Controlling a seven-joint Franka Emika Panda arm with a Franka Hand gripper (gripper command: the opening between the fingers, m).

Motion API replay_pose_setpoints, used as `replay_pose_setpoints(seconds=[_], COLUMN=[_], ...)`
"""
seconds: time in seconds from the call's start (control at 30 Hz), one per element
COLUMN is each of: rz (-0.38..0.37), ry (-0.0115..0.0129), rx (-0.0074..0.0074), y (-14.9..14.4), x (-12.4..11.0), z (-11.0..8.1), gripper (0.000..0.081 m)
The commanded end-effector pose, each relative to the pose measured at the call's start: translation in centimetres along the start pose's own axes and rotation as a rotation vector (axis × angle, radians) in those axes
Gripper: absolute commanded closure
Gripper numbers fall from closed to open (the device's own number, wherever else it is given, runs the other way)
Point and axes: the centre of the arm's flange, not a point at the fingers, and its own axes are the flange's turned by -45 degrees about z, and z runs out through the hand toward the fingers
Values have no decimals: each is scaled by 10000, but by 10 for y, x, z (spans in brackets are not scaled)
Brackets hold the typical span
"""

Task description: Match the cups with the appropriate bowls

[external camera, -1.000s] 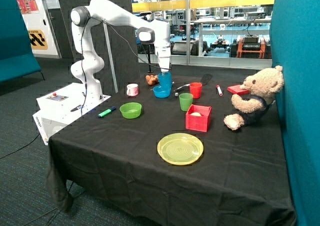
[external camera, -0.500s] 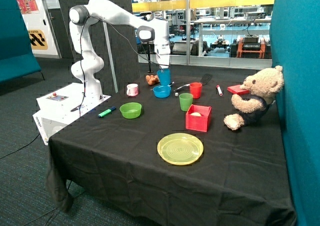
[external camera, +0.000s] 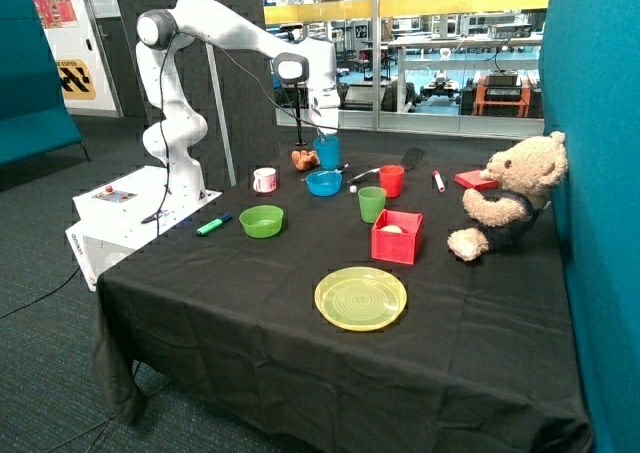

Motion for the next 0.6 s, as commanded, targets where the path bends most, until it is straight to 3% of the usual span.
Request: replay_pose_setpoints(seconds=[0.0, 0.57], rz=[-76, -117], ry=[29, 29], rx=[18, 18], y=[-13, -32], x=[7, 5], z=[10, 36], gripper=[808, 808])
